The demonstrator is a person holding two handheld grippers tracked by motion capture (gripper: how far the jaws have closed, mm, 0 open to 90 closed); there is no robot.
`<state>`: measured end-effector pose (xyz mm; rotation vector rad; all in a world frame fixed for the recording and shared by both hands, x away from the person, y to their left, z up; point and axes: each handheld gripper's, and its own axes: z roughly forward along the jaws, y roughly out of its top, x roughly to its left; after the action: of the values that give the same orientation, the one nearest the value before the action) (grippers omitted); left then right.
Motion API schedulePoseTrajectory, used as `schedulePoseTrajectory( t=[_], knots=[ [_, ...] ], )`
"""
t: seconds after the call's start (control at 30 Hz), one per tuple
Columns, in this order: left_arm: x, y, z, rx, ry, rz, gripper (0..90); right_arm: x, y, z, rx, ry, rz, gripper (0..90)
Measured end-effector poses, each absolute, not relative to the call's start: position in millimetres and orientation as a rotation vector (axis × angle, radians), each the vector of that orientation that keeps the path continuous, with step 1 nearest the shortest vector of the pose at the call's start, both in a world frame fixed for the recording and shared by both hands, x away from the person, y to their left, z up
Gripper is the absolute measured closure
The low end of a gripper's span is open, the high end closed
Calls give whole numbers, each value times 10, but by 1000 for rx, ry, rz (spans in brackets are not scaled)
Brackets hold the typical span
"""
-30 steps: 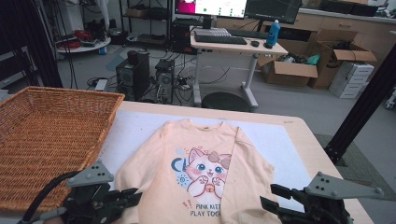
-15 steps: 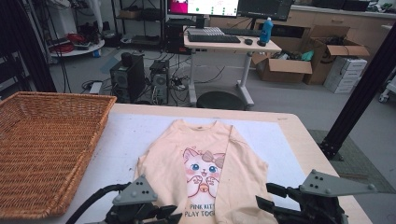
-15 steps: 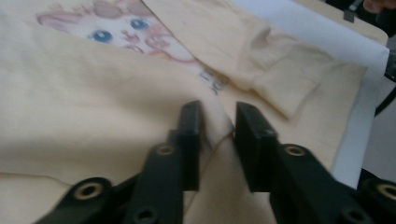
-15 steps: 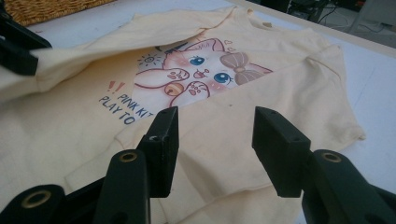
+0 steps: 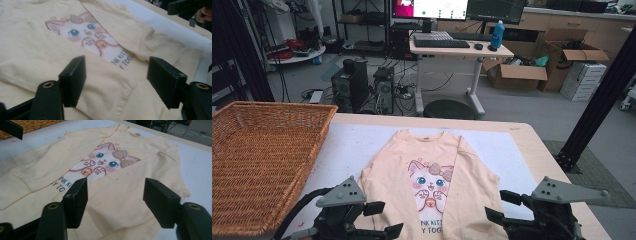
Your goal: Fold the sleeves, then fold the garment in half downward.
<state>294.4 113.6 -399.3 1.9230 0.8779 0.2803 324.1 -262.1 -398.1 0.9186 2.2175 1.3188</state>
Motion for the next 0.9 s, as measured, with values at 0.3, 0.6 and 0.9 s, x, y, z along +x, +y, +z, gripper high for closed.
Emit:
schedulePoseTrajectory(
  t=[0.3, 0.6, 0.9],
  knots=[
    [3036, 1328, -3848, 1830, 894, 335, 201, 3285, -2685, -3919, 935, 2179, 1357, 173],
    [3040, 1420, -3669, 1826, 862, 369, 192, 3274, -2757, -3895, 937, 2143, 1394, 149],
    [3147, 1378, -3632, 1854, 883, 339, 180, 3296, -2768, -3864, 929, 2152, 1408, 149]
  ],
)
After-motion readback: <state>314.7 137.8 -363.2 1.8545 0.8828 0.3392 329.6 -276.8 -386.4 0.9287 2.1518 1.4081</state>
